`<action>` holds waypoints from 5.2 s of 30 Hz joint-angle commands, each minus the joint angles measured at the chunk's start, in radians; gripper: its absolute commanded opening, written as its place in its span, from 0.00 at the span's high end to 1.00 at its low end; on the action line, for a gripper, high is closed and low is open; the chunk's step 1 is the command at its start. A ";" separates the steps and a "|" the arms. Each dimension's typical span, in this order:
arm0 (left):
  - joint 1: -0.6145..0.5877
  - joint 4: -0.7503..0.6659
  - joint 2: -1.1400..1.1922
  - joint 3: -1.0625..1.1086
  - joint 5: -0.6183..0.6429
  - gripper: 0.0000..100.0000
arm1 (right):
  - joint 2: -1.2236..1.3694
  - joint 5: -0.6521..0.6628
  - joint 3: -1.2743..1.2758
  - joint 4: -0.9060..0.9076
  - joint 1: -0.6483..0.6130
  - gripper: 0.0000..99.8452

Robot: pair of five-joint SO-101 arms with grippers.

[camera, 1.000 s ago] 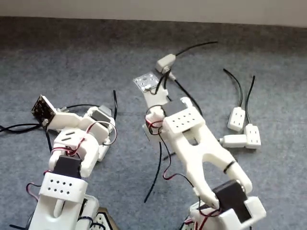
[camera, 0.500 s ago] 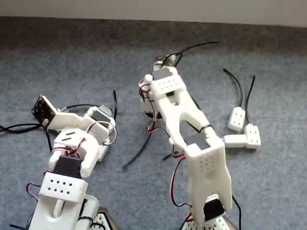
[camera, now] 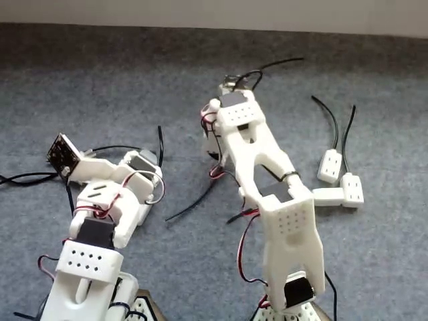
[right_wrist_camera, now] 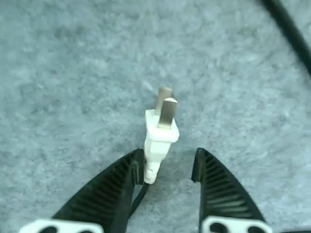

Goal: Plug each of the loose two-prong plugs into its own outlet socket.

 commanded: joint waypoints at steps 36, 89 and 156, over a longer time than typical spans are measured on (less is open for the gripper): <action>0.311 0.534 1.165 -1.241 -0.486 0.99 | -0.133 0.305 -0.114 0.354 0.900 0.82; 0.381 0.999 1.848 -2.209 -0.446 0.99 | -0.136 0.190 0.380 -0.030 0.865 0.82; 0.288 0.988 2.253 -2.450 -0.996 0.99 | -0.131 0.199 0.389 -0.050 0.843 0.82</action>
